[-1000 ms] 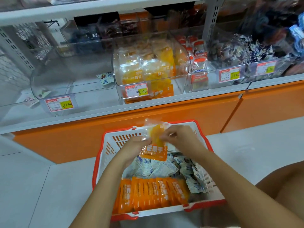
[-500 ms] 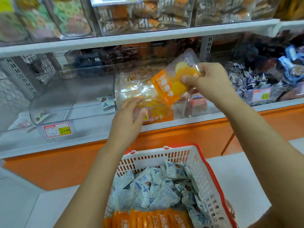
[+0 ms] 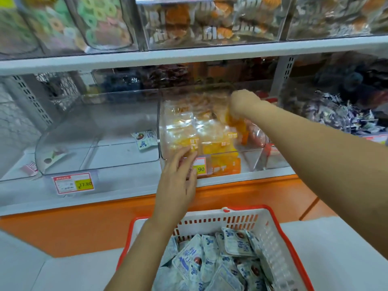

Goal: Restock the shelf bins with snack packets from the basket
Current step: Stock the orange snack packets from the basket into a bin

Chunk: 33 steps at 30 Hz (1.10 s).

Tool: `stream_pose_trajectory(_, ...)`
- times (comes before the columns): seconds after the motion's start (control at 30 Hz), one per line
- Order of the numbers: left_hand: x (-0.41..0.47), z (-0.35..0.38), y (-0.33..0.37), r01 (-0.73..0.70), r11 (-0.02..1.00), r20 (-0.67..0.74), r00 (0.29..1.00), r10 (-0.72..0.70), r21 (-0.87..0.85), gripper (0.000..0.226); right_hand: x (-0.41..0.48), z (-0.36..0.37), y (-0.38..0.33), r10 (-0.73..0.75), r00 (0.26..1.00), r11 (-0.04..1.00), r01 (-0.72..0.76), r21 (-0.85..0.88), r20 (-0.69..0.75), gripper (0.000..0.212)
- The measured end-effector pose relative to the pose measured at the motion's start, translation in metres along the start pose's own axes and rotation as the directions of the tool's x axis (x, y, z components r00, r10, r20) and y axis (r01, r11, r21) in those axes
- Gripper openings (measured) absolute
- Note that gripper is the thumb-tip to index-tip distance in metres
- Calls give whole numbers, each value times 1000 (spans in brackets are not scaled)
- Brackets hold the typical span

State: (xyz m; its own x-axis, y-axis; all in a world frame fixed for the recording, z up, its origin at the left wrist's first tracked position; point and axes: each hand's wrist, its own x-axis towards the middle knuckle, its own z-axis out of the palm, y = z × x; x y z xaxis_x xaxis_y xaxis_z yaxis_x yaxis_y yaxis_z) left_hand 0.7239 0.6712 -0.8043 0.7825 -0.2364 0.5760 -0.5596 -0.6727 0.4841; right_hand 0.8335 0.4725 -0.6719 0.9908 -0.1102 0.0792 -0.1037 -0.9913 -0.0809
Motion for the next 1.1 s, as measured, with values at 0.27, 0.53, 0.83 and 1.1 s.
stream_pose_trajectory(0.27,1,8,-1,45,995,-65,997,-50,-84,39,31,29,10,-106,991,973,86,-213,-84,38)
stream_pose_trajectory(0.53,6,9,6,102,993,-74,992,-107,-65,42,26,40,7,-47,982,984,14,-178,-181,29)
stream_pose_trajectory(0.83,7,-7,13,87,995,55,995,-85,-39,48,-1,20,15,-84,980,994,94,52,-179,25)
stream_pose_trajectory(1.1,-40,-14,22,184,969,-63,978,-197,-165,26,-95,5,16,-100,955,963,164,215,-281,43)
